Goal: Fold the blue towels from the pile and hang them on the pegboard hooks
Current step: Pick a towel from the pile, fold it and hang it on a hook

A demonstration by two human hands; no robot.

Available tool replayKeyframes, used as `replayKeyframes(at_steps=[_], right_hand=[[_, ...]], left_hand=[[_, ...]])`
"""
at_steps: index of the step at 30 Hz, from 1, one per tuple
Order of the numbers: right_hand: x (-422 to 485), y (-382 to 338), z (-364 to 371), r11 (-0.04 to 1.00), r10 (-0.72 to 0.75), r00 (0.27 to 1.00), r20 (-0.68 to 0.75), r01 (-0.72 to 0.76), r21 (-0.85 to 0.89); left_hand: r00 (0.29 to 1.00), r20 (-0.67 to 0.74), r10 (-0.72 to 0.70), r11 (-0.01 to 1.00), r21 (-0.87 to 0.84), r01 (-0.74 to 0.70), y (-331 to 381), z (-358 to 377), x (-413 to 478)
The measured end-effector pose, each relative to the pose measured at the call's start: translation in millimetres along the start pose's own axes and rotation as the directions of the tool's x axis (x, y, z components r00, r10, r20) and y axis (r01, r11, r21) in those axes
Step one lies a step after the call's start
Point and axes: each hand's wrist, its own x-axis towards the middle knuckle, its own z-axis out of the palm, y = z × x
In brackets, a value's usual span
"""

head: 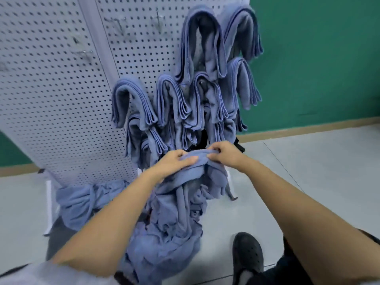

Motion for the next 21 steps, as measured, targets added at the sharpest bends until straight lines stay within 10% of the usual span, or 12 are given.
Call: replayKeyframes(at_steps=[9, 16, 21], right_hand=[[-52, -80, -41, 0.970, -0.122, 0.992, -0.007, 0.121, 0.209], [-35, -81, -20, 0.877, -0.032, 0.999, -0.028, 0.041, 0.478], [-26, -82, -21, 0.835, -0.020, 0.990, -0.136, 0.091, 0.543]], left_hand=[[0.973, -0.174, 0.155, 0.872, 0.487, -0.052, 44, -61, -64], [0.792, -0.610, -0.031, 0.996, 0.046, 0.075, 30, -48, -60], [0.909, -0.364, -0.204, 0.974, -0.166, 0.153, 49, -41, -82]])
